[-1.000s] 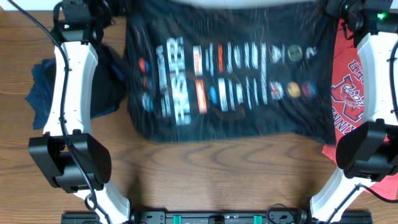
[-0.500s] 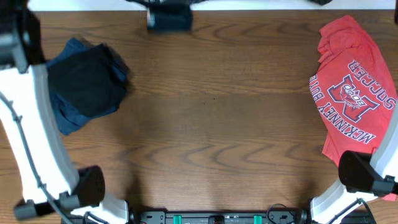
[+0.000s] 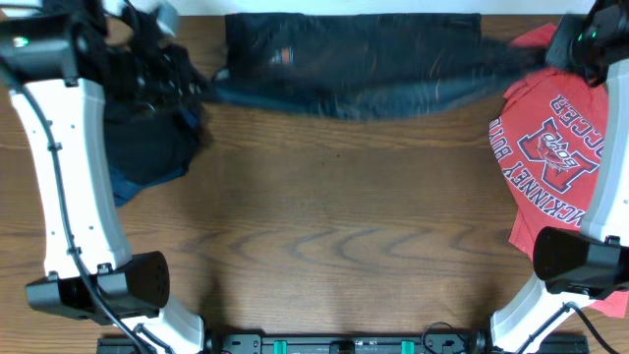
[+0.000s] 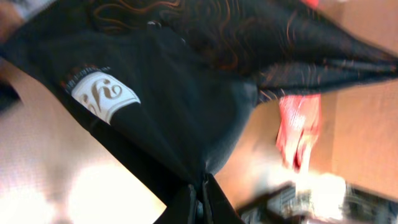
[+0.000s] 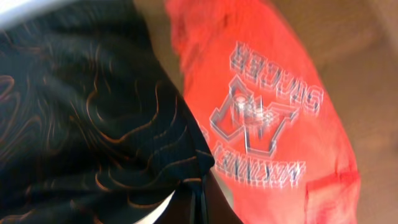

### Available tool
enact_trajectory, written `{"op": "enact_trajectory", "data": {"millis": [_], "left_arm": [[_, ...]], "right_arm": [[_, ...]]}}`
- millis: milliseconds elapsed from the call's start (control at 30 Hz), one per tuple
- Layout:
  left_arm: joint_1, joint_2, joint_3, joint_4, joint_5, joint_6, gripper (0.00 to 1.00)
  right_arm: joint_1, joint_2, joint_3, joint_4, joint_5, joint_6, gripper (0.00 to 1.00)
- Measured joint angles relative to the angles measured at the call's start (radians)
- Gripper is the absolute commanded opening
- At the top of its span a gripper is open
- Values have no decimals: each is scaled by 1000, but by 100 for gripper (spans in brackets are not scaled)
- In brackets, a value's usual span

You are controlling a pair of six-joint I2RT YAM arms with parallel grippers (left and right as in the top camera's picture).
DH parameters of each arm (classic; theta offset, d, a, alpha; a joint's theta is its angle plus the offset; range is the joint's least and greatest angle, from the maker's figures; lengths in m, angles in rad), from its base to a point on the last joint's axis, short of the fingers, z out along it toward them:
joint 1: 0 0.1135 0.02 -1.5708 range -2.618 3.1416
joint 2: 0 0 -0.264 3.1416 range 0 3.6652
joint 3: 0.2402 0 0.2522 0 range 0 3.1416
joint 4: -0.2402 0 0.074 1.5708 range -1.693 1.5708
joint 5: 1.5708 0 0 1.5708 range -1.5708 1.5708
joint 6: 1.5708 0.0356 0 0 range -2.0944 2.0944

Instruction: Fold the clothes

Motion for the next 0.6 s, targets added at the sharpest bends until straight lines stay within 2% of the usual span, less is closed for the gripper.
{"op": "enact_trajectory", "data": {"millis": [167, 300, 467, 600], "left_arm": [[-57, -1, -171, -19, -16, 87, 6], [-101, -2, -339, -19, -63, 120, 6], [-116, -18, -548, -10, -122, 127, 6], [-115, -79, -709, 77, -208, 76, 6]], "right_arm": [[0, 0, -138, -127, -24, -6, 1], [0, 0, -259, -159, -38, -8, 1], [0, -14, -458, -80, -81, -23, 1], [0, -70, -633, 5, -118, -39, 1]]}}
